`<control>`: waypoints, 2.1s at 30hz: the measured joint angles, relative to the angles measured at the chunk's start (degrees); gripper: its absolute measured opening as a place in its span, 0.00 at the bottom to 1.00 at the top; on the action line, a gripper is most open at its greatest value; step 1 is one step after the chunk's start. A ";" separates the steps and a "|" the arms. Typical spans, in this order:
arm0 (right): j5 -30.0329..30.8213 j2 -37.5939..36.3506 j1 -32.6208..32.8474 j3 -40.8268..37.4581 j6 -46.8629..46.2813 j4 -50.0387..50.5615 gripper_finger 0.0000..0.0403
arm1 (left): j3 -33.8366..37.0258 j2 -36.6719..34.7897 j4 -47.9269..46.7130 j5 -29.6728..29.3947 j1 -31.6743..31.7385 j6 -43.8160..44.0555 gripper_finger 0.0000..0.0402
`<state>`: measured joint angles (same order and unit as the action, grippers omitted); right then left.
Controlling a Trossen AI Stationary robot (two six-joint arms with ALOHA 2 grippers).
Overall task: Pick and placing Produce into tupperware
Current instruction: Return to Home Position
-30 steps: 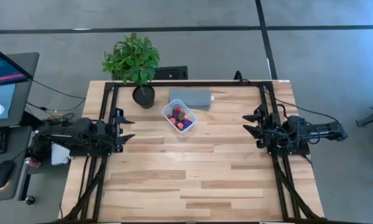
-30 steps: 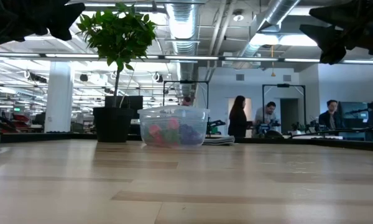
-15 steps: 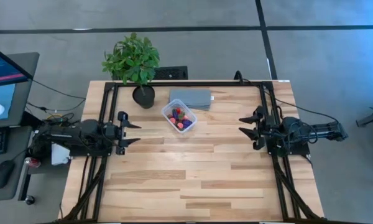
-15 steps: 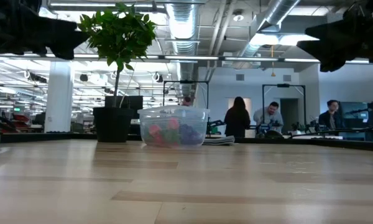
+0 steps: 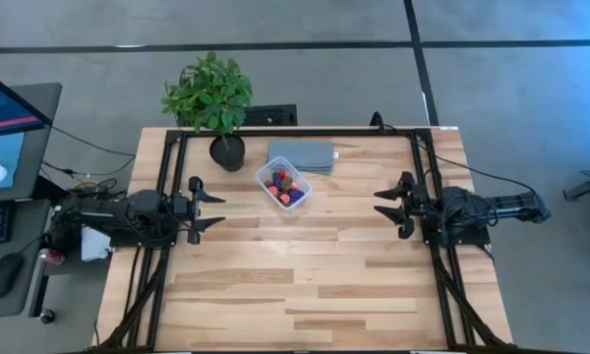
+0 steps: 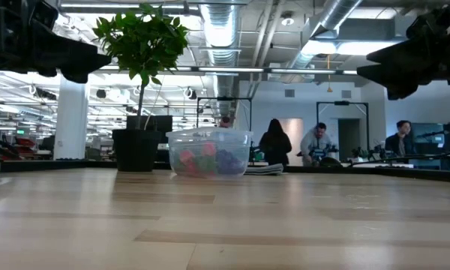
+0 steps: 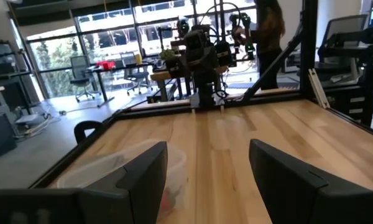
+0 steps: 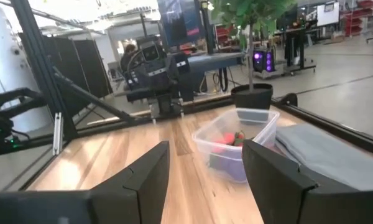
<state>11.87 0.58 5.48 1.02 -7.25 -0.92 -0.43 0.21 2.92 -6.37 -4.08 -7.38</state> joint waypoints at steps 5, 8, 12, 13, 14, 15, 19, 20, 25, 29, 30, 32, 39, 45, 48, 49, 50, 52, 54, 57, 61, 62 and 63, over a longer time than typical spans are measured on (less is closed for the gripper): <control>-0.01 -0.04 0.00 0.00 0.20 0.01 0.56 | 0.02 0.02 0.00 0.04 -0.02 0.56 0.55; 0.00 -0.04 0.00 0.00 0.21 0.04 0.56 | 0.04 0.02 -0.02 0.07 0.00 1.23 0.55; -0.01 -0.04 0.00 0.00 0.18 0.04 0.56 | 0.07 0.02 -0.02 0.04 0.00 2.16 0.55; 0.01 -0.04 0.00 0.00 0.20 0.04 0.56 | 0.07 0.02 -0.01 0.04 -0.01 2.15 0.55; -0.01 -0.04 0.00 0.00 0.20 0.04 0.56 | 0.07 0.02 -0.01 0.03 -0.01 2.14 0.55; -0.01 -0.04 0.00 0.00 0.19 0.04 0.56 | 0.07 0.02 -0.02 0.02 -0.01 2.14 0.55; -0.01 -0.04 0.00 0.00 0.18 0.05 0.56 | 0.07 0.02 -0.02 0.02 -0.02 2.40 0.55; -0.01 -0.04 0.00 0.00 0.18 0.06 0.56 | 0.07 0.02 -0.01 0.02 -0.01 2.39 0.55; -0.01 -0.04 0.00 0.00 0.18 0.06 0.56 | 0.07 0.02 -0.02 0.00 0.00 2.39 0.55; -0.01 -0.04 0.00 0.00 0.18 0.06 0.56 | 0.07 0.02 -0.01 -0.02 -0.02 2.13 0.55; -0.01 -0.04 0.00 0.00 0.18 0.06 0.56 | 0.07 0.02 -0.02 -0.04 -0.02 1.96 0.55; -0.01 -0.04 0.00 0.00 0.18 0.07 0.56 | 0.07 0.02 0.00 -0.04 0.00 1.96 0.55; 0.00 -0.04 0.00 0.00 0.18 0.08 0.56 | 0.07 0.02 -0.01 -0.07 -0.01 1.90 0.55; -0.01 -0.04 0.00 0.00 0.18 0.08 0.56 | 0.07 0.02 0.00 -0.07 0.00 2.56 0.55; -0.01 -0.04 0.00 0.00 0.18 0.08 0.56 | 0.07 0.02 0.00 -0.07 -0.01 1.88 0.55; -0.01 -0.04 0.00 0.00 0.18 0.08 0.56 | 0.07 0.02 0.00 -0.07 -0.01 1.89 0.55; -0.01 -0.04 0.00 0.00 0.18 0.08 0.56 | 0.07 0.02 -0.01 -0.07 0.00 1.99 0.55; -0.01 -0.04 0.00 0.00 0.18 0.08 0.56 | 0.07 0.02 0.00 -0.07 0.00 2.60 0.55; -0.01 -0.04 0.00 0.00 0.17 0.08 0.56 | 0.07 0.02 0.00 -0.07 0.00 2.57 0.55; -0.01 -0.04 0.00 0.00 0.18 0.08 0.56 | 0.07 0.02 0.00 -0.07 0.00 1.88 0.55; -0.01 -0.04 0.00 0.00 0.17 0.10 0.56 | 0.08 0.02 0.00 -0.07 -0.01 2.62 0.55; 0.00 -0.04 0.00 0.00 0.18 0.08 0.56 | 0.08 0.02 0.00 -0.07 -0.01 2.58 0.55; -0.01 -0.04 0.00 0.00 0.18 0.10 0.56 | 0.08 0.02 0.00 -0.07 -0.01 2.32 0.55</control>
<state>11.86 0.54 5.48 1.02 -7.07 -0.82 -0.34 0.23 2.92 -6.44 -4.08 -5.05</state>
